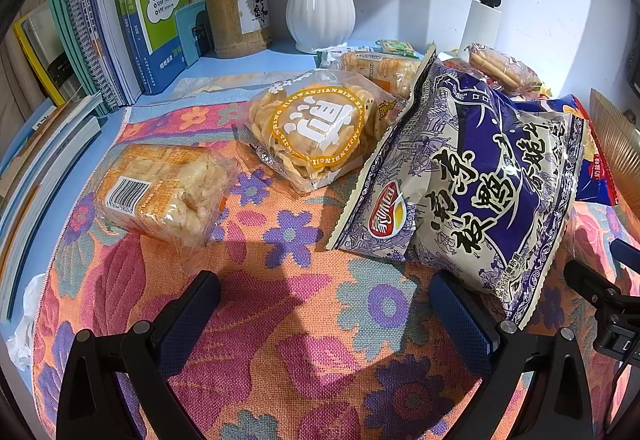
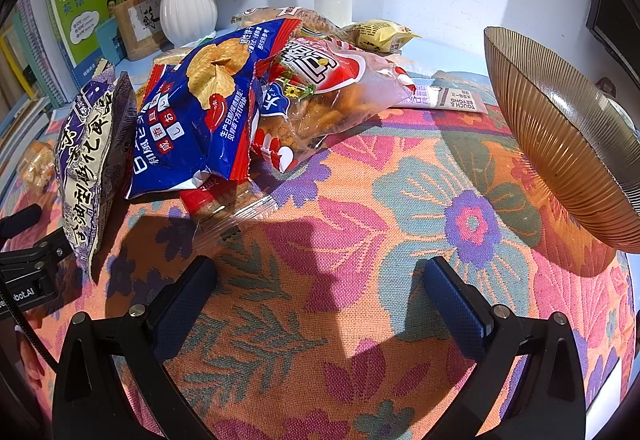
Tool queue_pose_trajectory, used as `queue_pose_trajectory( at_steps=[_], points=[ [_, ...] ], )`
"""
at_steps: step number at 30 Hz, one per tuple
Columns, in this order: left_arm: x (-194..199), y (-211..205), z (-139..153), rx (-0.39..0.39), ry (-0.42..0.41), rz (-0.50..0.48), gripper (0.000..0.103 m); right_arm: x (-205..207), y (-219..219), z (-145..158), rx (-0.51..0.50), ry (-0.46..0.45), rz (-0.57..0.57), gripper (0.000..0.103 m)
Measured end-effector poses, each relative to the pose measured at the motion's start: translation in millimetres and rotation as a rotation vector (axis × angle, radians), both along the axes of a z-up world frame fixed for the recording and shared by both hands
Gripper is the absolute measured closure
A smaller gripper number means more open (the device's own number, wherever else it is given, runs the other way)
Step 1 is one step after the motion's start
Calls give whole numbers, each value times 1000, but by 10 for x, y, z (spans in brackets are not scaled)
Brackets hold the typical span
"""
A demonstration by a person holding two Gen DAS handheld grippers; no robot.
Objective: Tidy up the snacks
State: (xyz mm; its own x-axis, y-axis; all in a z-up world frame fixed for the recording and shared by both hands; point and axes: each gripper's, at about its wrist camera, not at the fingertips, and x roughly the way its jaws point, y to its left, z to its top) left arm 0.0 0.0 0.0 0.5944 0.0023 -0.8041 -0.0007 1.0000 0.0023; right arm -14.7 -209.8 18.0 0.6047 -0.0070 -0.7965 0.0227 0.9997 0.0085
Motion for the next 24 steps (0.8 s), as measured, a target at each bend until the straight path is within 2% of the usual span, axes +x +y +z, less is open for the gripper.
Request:
queue_pose_trajectory(
  at_steps=[24],
  points=[
    [7,-16,28,-1,1,4,0,5,10,-11,-4,-1,-12,0]
  ],
)
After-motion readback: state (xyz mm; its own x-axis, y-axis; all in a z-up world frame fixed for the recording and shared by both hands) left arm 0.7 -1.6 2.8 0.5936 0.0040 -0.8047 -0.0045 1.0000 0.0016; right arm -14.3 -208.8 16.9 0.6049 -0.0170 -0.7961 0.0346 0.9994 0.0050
